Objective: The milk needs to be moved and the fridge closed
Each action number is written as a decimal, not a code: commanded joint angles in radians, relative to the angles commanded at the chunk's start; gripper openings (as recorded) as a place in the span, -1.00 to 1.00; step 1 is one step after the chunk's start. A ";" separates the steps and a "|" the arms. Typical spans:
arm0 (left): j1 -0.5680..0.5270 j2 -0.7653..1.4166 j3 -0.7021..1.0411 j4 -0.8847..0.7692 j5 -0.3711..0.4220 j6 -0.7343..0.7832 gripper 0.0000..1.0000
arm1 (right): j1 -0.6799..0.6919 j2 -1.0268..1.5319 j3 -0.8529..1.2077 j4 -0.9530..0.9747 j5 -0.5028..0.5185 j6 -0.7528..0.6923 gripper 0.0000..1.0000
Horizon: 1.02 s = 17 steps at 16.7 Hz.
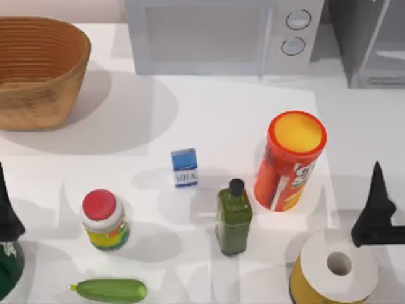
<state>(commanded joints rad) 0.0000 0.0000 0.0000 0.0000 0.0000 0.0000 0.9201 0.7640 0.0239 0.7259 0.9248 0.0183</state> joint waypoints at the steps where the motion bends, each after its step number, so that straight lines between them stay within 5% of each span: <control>1: 0.000 0.000 0.000 0.000 0.000 0.000 1.00 | 0.004 0.004 0.000 0.004 0.003 0.000 1.00; 9: 0.000 0.000 0.000 0.000 0.000 0.000 1.00 | 0.005 0.039 0.055 -0.030 -0.008 0.008 1.00; 17: 0.000 0.000 0.000 0.000 0.000 0.000 1.00 | 0.043 0.387 0.476 -0.311 -0.105 0.123 1.00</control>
<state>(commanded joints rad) 0.0000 0.0000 0.0000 0.0000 0.0000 0.0000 0.9627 1.1515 0.5003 0.4149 0.8198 0.1417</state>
